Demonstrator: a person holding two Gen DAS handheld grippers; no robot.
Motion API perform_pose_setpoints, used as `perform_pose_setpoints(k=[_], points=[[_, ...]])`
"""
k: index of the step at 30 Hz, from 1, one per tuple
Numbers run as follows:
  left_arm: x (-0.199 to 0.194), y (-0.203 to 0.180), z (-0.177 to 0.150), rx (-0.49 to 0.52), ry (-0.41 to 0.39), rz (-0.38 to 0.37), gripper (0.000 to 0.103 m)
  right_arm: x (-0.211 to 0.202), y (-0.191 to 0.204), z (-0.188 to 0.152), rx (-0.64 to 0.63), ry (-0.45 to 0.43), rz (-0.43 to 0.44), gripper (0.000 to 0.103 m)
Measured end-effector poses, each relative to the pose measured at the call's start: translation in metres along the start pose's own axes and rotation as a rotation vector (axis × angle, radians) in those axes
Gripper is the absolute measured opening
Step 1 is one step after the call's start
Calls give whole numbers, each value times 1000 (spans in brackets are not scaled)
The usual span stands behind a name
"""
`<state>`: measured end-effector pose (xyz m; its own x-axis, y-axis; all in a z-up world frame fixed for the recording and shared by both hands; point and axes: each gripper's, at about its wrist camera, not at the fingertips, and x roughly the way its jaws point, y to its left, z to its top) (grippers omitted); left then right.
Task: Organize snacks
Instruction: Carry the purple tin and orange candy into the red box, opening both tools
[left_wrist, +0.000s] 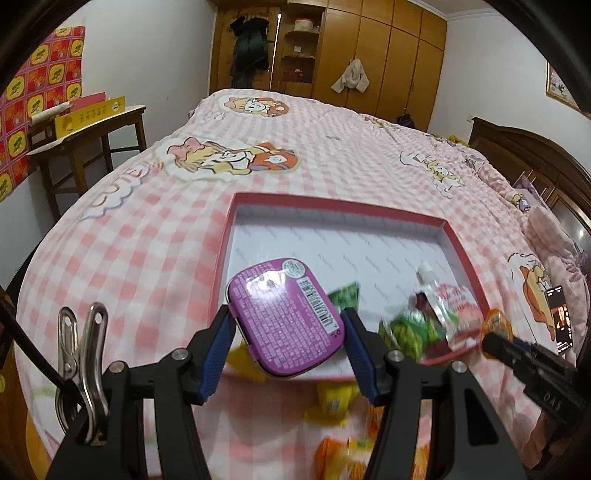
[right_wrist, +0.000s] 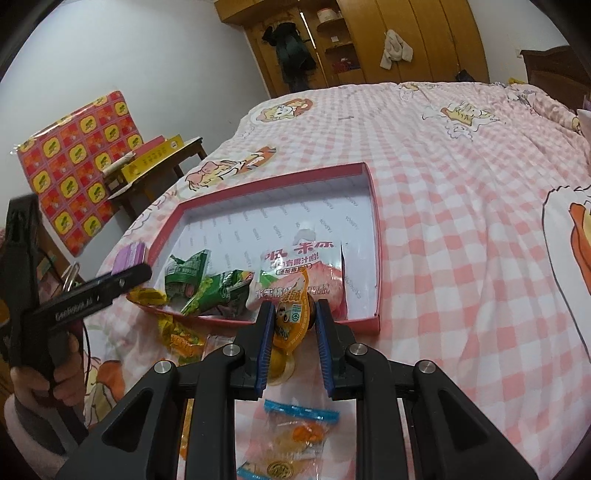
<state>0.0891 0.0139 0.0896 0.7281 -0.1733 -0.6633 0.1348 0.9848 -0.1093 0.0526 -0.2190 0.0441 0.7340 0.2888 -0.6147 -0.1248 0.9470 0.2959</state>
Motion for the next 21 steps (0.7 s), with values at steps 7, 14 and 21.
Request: perform_pose_setpoints(k=[7,14,21], points=[[33,-5,22,25,17,9,61,12,-1,5,-10,17,11,23],[64,-6,37,18,40,7,61,17,-3,13,-26,13,12,23],[81,-1,40,-6,66,12,61,26,-4,21,-35,18,8,23]])
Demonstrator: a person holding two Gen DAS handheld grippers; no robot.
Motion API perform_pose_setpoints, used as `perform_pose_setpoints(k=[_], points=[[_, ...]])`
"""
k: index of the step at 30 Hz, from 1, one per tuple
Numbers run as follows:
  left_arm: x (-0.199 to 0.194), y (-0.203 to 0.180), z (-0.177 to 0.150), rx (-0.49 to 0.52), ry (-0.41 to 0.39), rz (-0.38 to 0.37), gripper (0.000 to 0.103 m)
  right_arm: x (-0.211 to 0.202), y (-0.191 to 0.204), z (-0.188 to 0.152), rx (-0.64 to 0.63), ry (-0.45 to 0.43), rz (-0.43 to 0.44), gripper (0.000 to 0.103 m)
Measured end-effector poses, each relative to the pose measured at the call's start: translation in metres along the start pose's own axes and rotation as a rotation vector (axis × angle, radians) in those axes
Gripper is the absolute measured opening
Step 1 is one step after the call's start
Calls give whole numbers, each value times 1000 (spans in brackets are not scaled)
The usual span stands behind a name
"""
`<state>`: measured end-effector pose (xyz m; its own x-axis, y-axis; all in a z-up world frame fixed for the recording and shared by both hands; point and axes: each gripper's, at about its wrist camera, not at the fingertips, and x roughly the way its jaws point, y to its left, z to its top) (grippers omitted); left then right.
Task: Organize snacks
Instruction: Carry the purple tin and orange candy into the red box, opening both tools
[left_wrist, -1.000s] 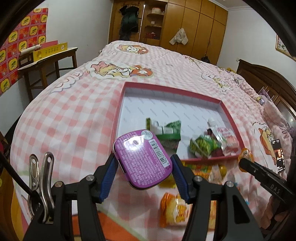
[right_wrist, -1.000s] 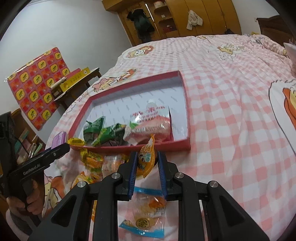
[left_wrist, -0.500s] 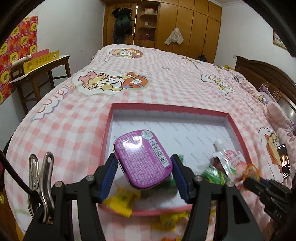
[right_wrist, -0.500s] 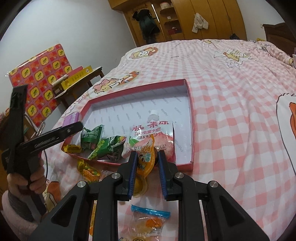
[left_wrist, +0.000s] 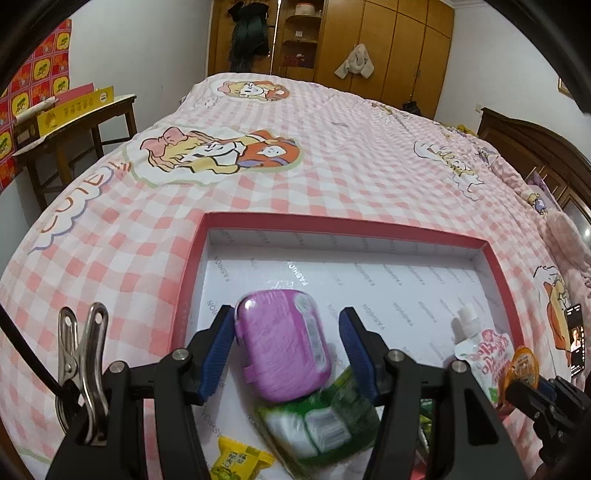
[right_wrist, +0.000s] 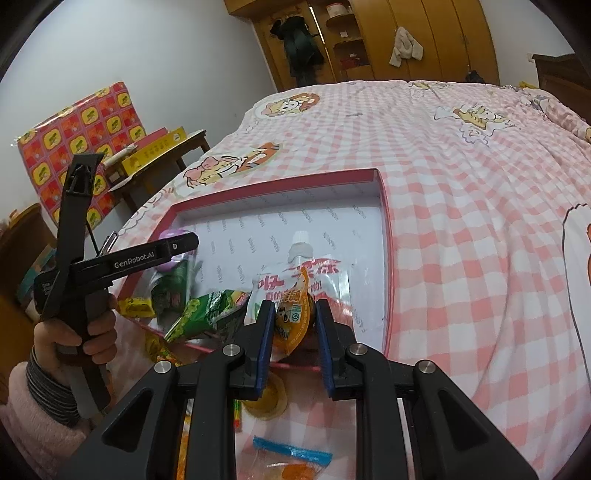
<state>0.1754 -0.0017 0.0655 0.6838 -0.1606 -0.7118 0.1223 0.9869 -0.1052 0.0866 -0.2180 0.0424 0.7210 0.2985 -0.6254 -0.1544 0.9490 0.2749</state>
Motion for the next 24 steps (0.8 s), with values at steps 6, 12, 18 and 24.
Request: perform_pose_setpoints(k=[6,12,18,24], points=[[6,0,-4,12,14,9,62,5,0,10,2,-16,-15,23],[8,-7,-8,43,-2,25,63,10,-2,21,8,-44,-37,23],[8,-7,-10,43,-10,26,64,19,-7,27,15,-64,-76,23],[8,-7,-11,48,-16,31,64,25,-7,30,15,-71,-91,23]])
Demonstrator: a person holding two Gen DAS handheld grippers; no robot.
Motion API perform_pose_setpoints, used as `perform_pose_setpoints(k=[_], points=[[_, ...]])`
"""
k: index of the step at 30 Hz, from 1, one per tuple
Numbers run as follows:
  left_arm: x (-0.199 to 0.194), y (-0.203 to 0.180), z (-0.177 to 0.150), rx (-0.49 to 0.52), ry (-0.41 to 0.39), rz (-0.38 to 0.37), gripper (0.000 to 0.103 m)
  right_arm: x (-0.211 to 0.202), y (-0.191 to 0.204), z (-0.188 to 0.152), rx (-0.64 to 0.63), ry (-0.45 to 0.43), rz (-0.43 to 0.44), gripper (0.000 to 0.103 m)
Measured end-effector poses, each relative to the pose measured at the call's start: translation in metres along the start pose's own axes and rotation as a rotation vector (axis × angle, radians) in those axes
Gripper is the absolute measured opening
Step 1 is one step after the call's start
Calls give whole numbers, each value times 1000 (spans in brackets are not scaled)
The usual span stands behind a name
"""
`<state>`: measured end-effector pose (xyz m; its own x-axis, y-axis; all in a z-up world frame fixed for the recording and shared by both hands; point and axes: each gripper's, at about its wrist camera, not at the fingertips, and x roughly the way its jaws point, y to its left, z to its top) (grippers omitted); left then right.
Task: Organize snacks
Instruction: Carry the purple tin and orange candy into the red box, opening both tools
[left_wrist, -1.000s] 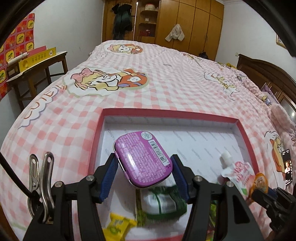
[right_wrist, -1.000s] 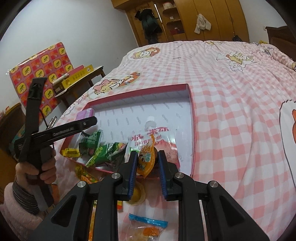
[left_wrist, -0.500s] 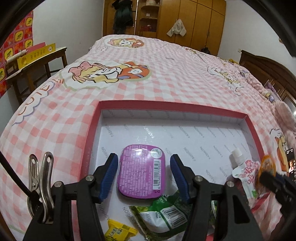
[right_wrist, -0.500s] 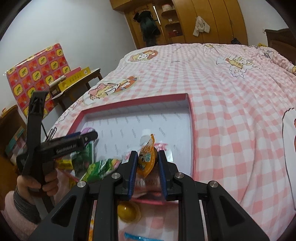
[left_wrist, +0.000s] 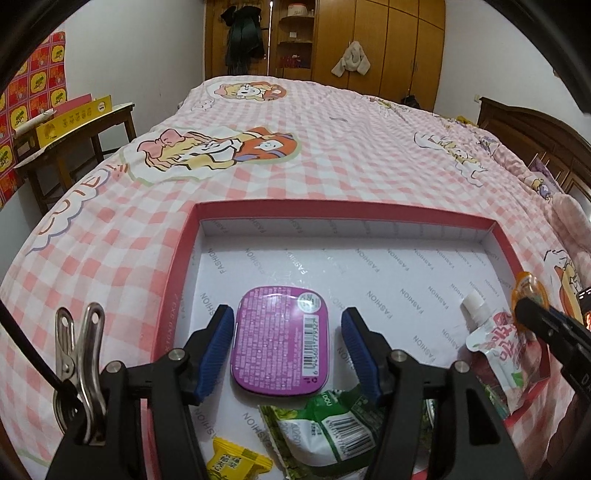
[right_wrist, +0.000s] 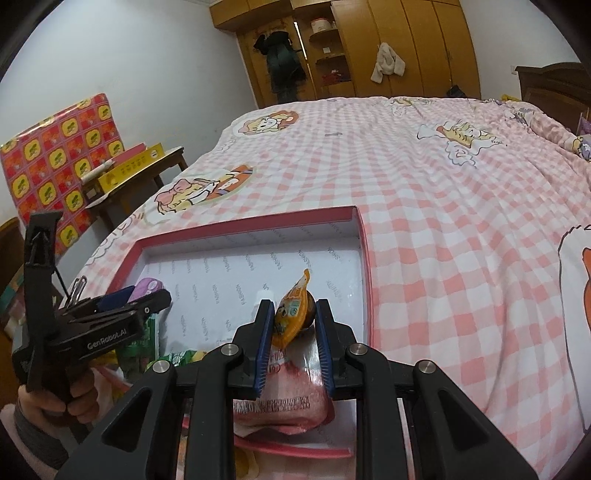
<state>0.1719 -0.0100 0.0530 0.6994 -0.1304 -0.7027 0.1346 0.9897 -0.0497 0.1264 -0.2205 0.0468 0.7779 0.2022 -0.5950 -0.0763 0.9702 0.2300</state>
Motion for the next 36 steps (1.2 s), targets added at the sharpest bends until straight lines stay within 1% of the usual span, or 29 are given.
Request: perform_pose_setpoints(k=[2,3,6,7,15,20,25,27,30,33,35,36], points=[[0,-1,0,1,1,0,64,4,0,2,3,2,-1,24],[0,-1,0,2,0,0,64,5,0,2,5,3,2,25],[0,-1,0,5,-1,1,65,7,0,0,11,6,13,40],[0,-2,0,7,-2,3,65,7,0,-1,12,6,13,43],[0,-3,-1,15,-8,10,65,5,-2,-8,33,5,16,45],[1,-4,-2,25,-12,18,66,3,3,-11,12,-1,18,53],[0,-8,-5,49,-17,27,68,2,9,-14,-18,4,20,63],[0,-8,-5,50,-13,21,68,0,11,-15,-28,1,17,65],[-5,-8,-6,50,-16,18,68,-5,12,-17,-35,-11,16,66],[-16,-9,-7,61,-39,27,68,-10,13,-19,-38,-20,22,67],[-25,-11,-7,71,-58,28,68,-13,13,-20,-39,-21,27,69],[-28,-12,-7,73,-65,27,68,-14,13,-21,-41,-20,31,72]])
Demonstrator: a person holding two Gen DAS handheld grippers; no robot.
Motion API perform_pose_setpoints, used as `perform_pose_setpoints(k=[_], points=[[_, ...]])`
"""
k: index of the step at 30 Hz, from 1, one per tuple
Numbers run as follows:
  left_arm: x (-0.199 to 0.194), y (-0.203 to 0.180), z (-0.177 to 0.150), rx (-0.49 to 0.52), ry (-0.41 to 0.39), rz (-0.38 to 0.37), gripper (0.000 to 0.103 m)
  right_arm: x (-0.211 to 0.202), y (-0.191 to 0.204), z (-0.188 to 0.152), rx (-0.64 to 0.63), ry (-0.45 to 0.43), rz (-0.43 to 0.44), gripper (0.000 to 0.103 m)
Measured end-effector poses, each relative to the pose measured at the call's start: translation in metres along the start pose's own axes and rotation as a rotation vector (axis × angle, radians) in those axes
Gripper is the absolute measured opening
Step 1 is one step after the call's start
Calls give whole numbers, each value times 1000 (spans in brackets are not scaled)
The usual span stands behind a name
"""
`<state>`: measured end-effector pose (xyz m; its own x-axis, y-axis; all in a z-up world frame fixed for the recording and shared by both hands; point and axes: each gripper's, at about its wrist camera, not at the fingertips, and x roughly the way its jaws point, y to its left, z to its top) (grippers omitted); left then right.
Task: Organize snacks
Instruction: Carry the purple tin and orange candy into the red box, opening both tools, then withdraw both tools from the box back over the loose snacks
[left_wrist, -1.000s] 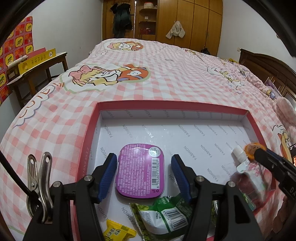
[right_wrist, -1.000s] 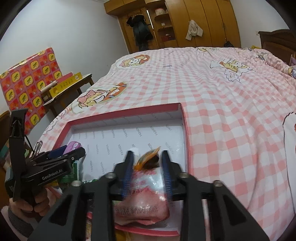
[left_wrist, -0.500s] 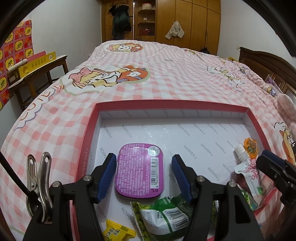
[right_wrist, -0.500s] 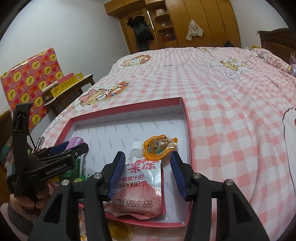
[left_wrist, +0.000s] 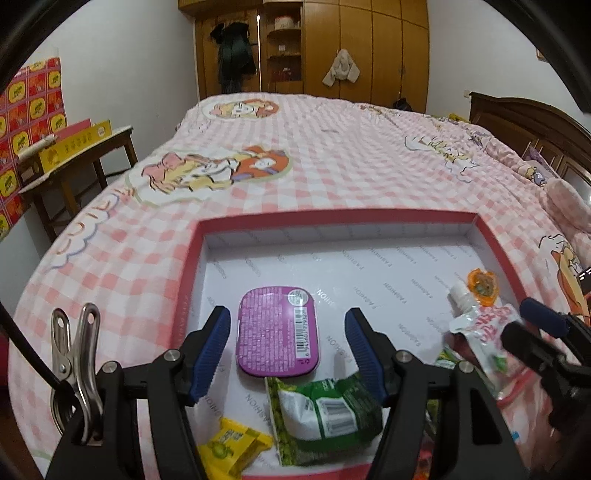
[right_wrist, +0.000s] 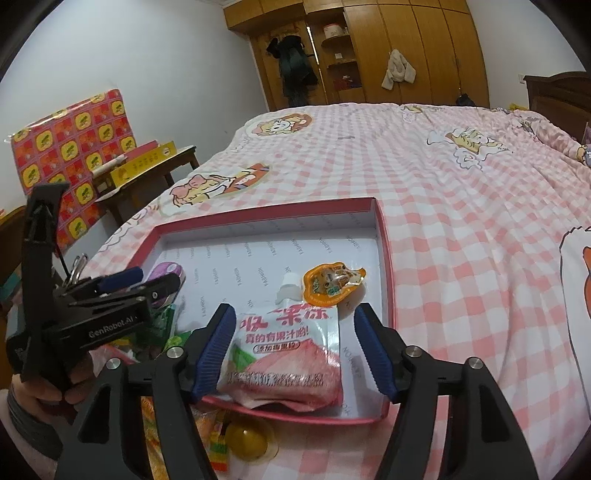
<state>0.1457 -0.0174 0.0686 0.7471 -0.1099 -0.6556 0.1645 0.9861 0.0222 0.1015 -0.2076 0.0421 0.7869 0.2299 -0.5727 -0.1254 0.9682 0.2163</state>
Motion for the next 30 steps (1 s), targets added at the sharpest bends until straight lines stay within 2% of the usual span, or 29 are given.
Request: perform_pose_setpoints(k=[8,30], points=[[-26,2,-5,-43,-1,-55,68,-9,8,-7,-19,4,18,74],[-73,8,-34,-86,11,-52,68,-35,16,-22,-3,21,41,74]])
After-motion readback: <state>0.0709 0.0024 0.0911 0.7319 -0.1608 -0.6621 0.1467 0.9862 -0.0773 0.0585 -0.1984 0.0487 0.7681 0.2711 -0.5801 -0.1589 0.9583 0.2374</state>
